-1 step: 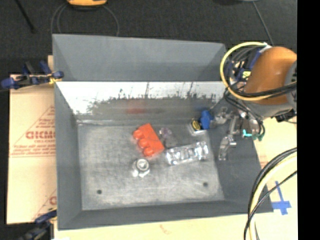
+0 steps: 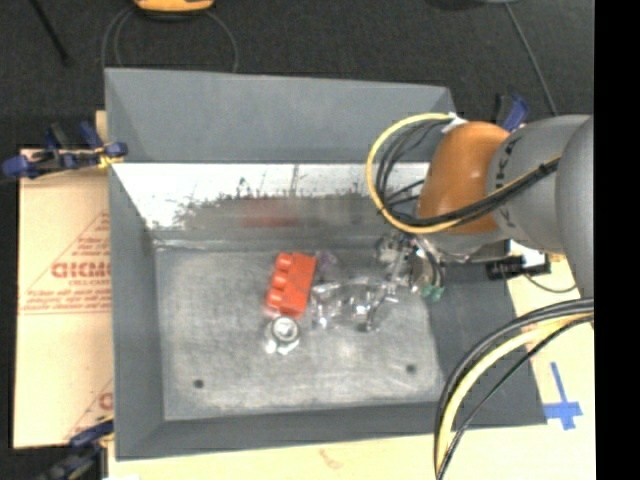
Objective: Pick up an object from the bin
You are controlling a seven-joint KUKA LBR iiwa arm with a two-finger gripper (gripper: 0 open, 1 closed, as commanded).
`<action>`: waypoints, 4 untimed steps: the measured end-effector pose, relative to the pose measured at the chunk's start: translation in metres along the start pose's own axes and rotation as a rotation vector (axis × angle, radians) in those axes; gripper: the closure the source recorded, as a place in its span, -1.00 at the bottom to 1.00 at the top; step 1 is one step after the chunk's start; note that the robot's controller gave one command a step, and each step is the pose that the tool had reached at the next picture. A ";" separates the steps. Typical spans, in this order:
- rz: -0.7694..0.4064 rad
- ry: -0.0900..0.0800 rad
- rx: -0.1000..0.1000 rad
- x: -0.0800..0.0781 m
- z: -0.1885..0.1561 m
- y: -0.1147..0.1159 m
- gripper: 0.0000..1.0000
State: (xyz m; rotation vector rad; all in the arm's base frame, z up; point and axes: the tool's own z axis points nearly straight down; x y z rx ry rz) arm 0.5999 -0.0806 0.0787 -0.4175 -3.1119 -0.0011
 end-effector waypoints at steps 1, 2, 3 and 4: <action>0.158 -0.022 -0.003 0.025 0.004 0.001 -1.00; 0.228 -0.011 0.001 0.042 0.002 0.038 -1.00; 0.224 -0.016 0.001 0.040 0.000 0.037 1.00; 0.043 -0.010 0.003 0.032 -0.154 0.030 1.00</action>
Offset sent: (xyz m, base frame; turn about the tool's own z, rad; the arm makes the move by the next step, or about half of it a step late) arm -0.0293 0.0099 -0.0087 0.1600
